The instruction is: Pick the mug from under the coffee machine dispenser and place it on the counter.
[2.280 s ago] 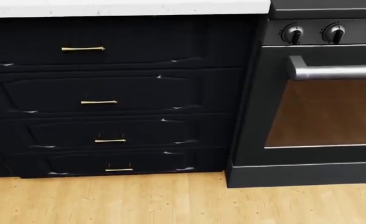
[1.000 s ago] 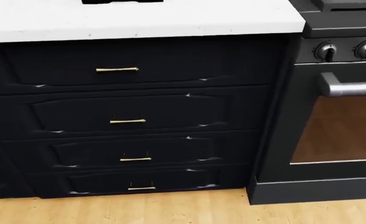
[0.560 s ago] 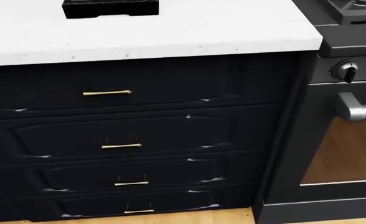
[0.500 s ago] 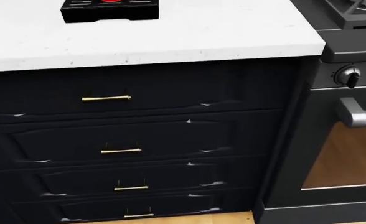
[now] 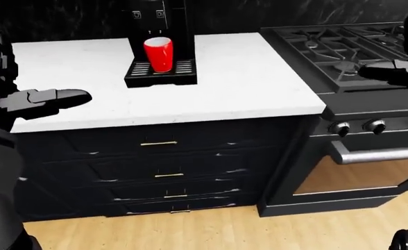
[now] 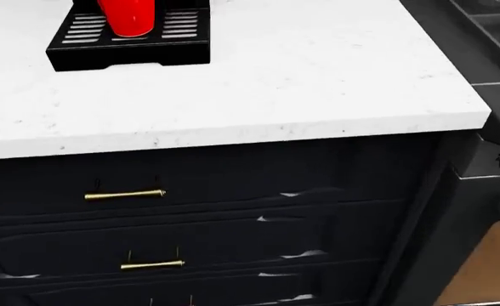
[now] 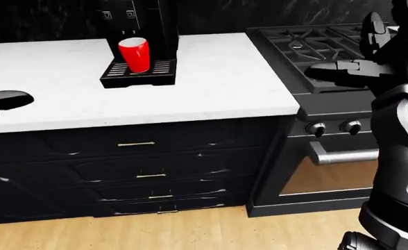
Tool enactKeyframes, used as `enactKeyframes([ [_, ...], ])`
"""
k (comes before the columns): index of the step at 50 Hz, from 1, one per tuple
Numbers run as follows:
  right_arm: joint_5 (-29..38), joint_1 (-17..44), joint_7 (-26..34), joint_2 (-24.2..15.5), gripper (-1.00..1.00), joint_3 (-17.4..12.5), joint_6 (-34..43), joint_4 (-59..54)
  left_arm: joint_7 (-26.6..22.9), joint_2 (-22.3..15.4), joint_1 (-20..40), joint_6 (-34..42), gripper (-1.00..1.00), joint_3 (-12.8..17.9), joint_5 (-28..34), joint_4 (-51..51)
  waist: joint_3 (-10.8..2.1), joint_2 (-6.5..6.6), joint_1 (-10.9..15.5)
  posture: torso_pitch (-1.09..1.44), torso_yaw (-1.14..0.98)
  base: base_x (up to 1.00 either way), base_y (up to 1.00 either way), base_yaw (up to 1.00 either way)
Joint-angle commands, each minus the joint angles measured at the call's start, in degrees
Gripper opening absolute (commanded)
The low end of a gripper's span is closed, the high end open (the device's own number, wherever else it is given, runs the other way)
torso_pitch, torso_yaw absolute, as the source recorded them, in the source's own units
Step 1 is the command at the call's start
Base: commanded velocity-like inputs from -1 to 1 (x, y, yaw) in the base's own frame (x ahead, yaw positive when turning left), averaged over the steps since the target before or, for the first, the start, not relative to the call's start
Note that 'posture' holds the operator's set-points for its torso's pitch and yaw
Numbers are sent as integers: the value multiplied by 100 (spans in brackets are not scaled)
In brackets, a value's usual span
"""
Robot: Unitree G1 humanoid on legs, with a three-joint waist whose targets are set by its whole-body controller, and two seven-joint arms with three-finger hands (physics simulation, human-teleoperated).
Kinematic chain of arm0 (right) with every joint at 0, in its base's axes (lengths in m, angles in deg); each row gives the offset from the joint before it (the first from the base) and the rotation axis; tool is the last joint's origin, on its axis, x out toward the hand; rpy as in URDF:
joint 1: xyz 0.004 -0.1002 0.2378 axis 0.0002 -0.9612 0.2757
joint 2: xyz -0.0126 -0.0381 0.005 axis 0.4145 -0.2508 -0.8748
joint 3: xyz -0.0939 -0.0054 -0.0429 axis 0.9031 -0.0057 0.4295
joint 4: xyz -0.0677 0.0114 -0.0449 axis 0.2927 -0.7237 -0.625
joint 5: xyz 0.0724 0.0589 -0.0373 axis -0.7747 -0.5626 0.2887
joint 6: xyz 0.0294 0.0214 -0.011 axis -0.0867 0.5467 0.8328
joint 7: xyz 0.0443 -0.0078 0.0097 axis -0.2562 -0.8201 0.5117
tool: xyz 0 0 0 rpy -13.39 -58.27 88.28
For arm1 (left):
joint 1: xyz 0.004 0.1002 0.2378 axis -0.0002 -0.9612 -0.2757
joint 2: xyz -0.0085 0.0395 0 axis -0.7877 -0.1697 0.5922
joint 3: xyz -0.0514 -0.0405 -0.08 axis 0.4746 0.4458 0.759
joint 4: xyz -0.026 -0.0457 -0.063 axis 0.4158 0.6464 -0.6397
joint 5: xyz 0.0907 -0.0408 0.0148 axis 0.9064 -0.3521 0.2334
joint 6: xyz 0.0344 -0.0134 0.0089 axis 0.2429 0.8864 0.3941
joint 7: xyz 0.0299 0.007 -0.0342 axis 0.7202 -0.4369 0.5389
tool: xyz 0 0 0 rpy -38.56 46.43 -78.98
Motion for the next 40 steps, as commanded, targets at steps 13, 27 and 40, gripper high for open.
enactKeyframes([
  [13, -79, 169, -39, -217, 100, -138, -107, 155, 54, -175, 161, -91, 100, 77, -62, -140, -185, -488, 17, 0, 0, 9, 8, 0],
  [27, -99, 163, -28, -232, 100, -149, -69, 184, 93, -234, 184, -62, 100, 100, -114, -143, -62, -200, -71, 0, 0, 0, 5, 0],
  [40, -27, 148, 80, -245, 100, -140, -129, 207, 148, -289, 237, -6, 100, 102, -189, -171, -157, -291, 3, 0, 0, 6, 3, 0],
])
